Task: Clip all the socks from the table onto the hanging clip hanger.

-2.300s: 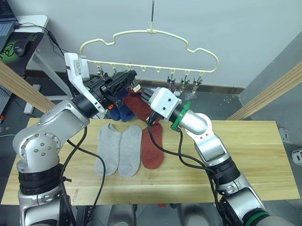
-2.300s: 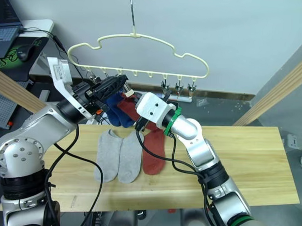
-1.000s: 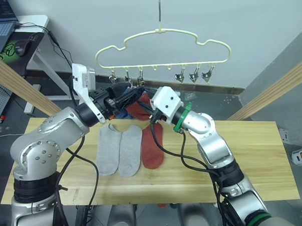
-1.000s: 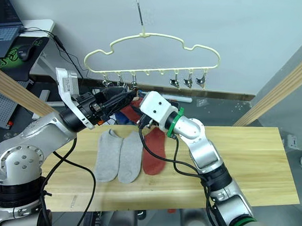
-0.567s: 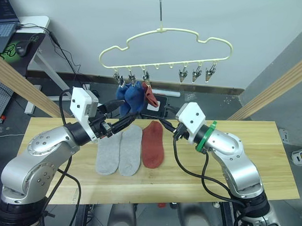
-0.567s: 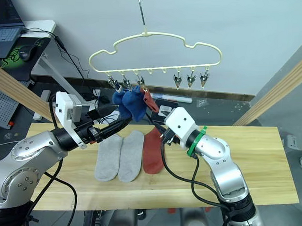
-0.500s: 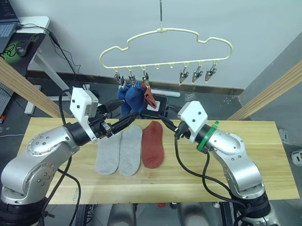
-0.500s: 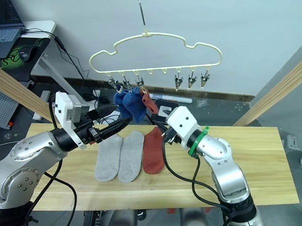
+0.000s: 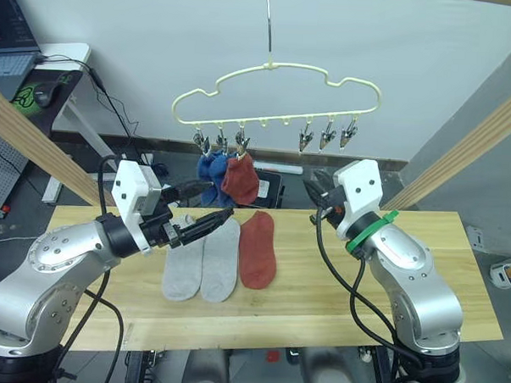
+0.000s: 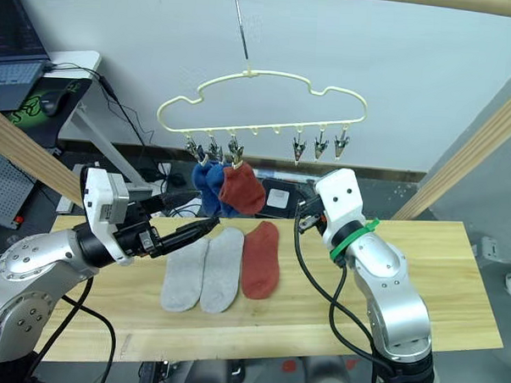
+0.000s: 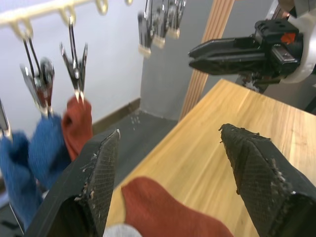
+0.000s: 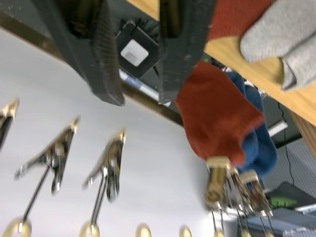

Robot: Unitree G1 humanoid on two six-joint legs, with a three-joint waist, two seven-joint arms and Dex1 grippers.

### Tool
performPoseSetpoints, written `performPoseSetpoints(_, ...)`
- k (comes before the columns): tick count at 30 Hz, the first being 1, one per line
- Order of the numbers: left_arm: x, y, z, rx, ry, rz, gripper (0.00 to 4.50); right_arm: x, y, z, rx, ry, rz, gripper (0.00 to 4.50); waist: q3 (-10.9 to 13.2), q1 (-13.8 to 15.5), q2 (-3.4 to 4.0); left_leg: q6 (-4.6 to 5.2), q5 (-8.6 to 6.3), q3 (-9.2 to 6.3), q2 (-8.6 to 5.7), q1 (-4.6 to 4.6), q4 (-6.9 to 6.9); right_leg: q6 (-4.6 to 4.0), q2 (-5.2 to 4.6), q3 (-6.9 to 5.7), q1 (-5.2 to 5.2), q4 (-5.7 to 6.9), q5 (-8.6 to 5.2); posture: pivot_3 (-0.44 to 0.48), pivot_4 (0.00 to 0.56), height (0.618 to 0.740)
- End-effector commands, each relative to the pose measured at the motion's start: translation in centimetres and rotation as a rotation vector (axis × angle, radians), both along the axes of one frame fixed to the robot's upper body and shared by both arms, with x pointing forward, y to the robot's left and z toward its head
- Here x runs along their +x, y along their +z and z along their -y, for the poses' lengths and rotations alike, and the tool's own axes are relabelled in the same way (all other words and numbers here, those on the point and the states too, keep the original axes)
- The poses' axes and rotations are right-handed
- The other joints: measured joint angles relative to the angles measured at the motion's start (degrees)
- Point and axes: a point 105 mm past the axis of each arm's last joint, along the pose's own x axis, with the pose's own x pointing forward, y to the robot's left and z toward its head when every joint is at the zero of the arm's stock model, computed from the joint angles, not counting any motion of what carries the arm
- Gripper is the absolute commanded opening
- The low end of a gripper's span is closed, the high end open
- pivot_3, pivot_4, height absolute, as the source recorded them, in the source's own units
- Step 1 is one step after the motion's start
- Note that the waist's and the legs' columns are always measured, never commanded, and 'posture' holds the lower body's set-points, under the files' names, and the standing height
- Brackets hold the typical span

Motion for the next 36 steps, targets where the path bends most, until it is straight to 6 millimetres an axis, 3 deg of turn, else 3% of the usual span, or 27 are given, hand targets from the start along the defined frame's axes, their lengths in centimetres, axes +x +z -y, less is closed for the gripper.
performPoseSetpoints(1,-0.4,0.8,0.9,-0.004,-0.03,0.051,3.5,0.3,0.8,-0.5,0.029,-0.013,0.034,1.16,-0.51,-0.01,-0.02,0.01,-0.01,0.0,0.0,0.0,0.0,-0.01,0.01,0.0,0.0,0.0,0.0,-0.119,0.221,0.74)
performPoseSetpoints(4,-0.3,1.0,1.1,-0.009,-0.037,0.055,3.5,0.9,0.8,-0.7,0.053,-0.037,0.026,1.16,-0.85,-0.03,-0.11,0.02,0.0,-0.01,0.02,0.02,0.02,-0.05,0.04,0.0,0.02,0.02,0.03,-0.118,0.219,0.74)
performPoseSetpoints(8,0.0,1.5,1.4,-0.026,-0.042,0.066,3.5,1.7,0.8,-1.2,0.083,-0.061,0.015,1.91,-1.12,-0.01,-0.16,0.02,0.0,-0.01,0.02,0.02,0.05,-0.08,0.06,0.0,0.03,0.03,0.05,-0.116,0.217,0.74)
performPoseSetpoints(10,0.1,1.6,1.5,-0.03,-0.046,0.066,3.5,2.1,0.8,-1.4,0.082,-0.069,0.013,2.51,-1.34,-0.03,-0.14,0.03,0.0,-0.02,0.03,0.02,0.06,-0.09,0.07,0.0,0.03,0.04,0.06,-0.117,0.215,0.74)
performPoseSetpoints(18,0.4,2.0,1.8,-0.032,-0.062,0.077,3.5,3.5,1.1,-2.2,0.13,-0.109,0.012,2.51,-1.66,-0.03,-0.13,0.04,0.0,-0.04,0.03,0.03,0.06,-0.1,0.08,0.0,0.05,0.05,0.06,-0.116,0.215,0.74)
performPoseSetpoints(26,0.5,2.2,2.0,-0.033,-0.072,0.077,3.5,4.9,2.0,-1.7,0.164,-0.165,0.038,2.51,-1.73,-0.01,-0.12,0.04,0.0,-0.04,0.03,0.02,0.07,-0.11,0.08,0.0,0.05,0.05,0.06,-0.117,0.215,0.74)
performPoseSetpoints(36,0.6,2.2,2.2,-0.033,-0.084,0.072,3.5,5.4,3.2,-2.3,0.231,-0.148,0.054,2.51,-1.76,-0.02,-0.11,0.05,0.0,-0.04,0.04,0.03,0.08,-0.12,0.08,0.0,0.06,0.08,0.07,-0.119,0.216,0.74)
